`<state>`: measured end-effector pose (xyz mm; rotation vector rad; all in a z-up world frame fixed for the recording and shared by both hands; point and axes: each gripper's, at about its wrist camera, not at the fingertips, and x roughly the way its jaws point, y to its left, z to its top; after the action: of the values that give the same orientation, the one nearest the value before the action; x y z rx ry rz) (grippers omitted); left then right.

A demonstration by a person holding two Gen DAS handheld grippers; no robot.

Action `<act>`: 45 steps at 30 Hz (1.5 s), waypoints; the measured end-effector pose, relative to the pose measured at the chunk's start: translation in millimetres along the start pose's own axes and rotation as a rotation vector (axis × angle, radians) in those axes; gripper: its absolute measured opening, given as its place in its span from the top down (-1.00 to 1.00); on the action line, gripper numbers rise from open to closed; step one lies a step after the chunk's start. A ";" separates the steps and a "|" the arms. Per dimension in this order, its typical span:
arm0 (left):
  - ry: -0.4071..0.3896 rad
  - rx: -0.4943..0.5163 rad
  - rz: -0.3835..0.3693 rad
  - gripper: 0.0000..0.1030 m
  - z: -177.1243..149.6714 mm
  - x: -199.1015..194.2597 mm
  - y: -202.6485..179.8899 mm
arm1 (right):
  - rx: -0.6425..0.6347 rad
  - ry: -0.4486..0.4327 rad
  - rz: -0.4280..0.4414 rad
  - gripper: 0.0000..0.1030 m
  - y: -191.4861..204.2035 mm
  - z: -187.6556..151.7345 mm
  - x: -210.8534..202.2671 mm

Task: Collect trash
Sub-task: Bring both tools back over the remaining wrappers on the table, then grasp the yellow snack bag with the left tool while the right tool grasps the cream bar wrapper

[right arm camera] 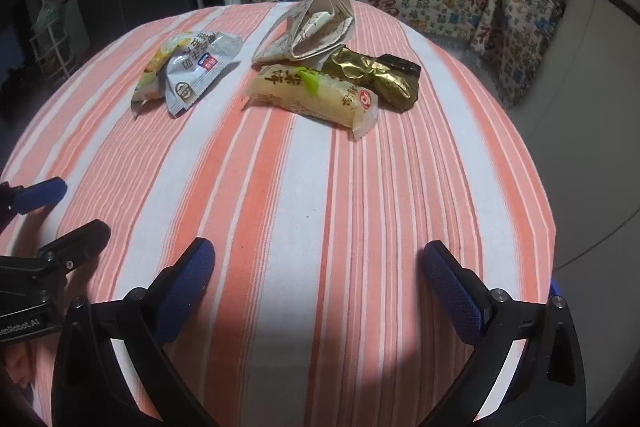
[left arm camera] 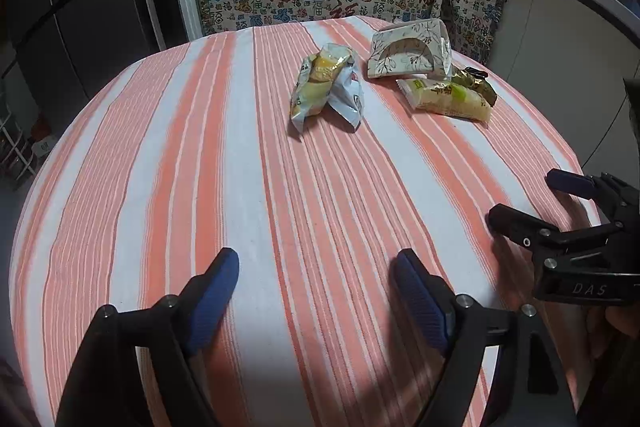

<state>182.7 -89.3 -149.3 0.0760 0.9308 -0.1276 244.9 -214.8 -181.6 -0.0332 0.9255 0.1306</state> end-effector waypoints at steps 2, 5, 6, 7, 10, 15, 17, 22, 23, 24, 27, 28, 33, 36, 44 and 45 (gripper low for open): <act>-0.002 0.003 -0.009 -0.60 6.8 2.1 4.8 | -0.006 -0.006 -0.010 -0.99 1.5 -3.7 -1.8; -0.027 -0.028 -0.040 -0.60 33.7 6.6 20.3 | -0.005 -0.011 -0.012 -0.99 1.9 -6.0 -3.9; -0.035 -0.036 -0.057 -0.60 42.6 8.1 24.2 | -0.003 -0.011 -0.009 -0.99 2.5 -5.5 -4.0; -0.048 -0.038 -0.086 -0.60 55.6 10.6 27.8 | -0.003 -0.010 -0.008 -0.99 2.0 -4.2 -4.2; -0.040 0.001 -0.088 -0.60 88.8 29.3 25.7 | -0.005 -0.011 -0.010 -0.99 2.9 -3.9 -3.8; 0.035 0.090 -0.059 -0.61 123.6 70.9 9.2 | -0.005 -0.011 -0.009 -0.99 2.6 -4.0 -3.9; 0.033 0.092 -0.048 -0.55 125.9 78.4 9.7 | -0.004 -0.012 -0.008 -0.99 2.7 -4.1 -4.0; -0.015 0.101 -0.052 0.25 118.0 67.6 16.6 | -0.001 -0.011 -0.002 -0.99 2.4 -3.2 -3.7; -0.020 0.106 -0.048 0.25 112.2 61.1 17.5 | -0.001 -0.011 -0.002 -0.99 2.1 -2.1 -3.0; -0.024 0.116 -0.037 0.25 104.0 51.9 18.5 | -0.002 -0.010 -0.002 -0.99 2.3 -2.0 -2.9; -0.041 0.106 -0.022 0.25 78.9 23.0 24.9 | -0.001 -0.011 -0.001 -0.99 2.1 -2.0 -3.0; -0.039 0.090 -0.028 0.25 67.9 12.9 29.0 | -0.002 -0.011 -0.001 -0.99 2.1 -2.0 -3.0; -0.007 0.012 -0.021 0.19 18.6 -12.7 47.2 | -0.003 -0.010 -0.003 -0.99 2.4 -2.1 -3.0; -0.015 -0.011 0.019 -0.21 3.8 -12.9 47.3 | -0.006 -0.010 -0.006 -0.99 1.2 -1.1 -2.2; 0.002 -0.087 0.065 -0.63 8.5 5.4 54.9 | -0.006 -0.011 -0.011 -0.99 0.1 -1.9 -2.7; 0.001 -0.084 0.065 -0.64 8.3 5.5 54.9 | -0.006 -0.011 -0.011 -0.99 0.0 -1.7 -2.6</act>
<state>200.4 -36.3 -148.2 0.0280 0.9325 -0.0284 242.0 -215.2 -180.6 -0.0427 0.9143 0.1231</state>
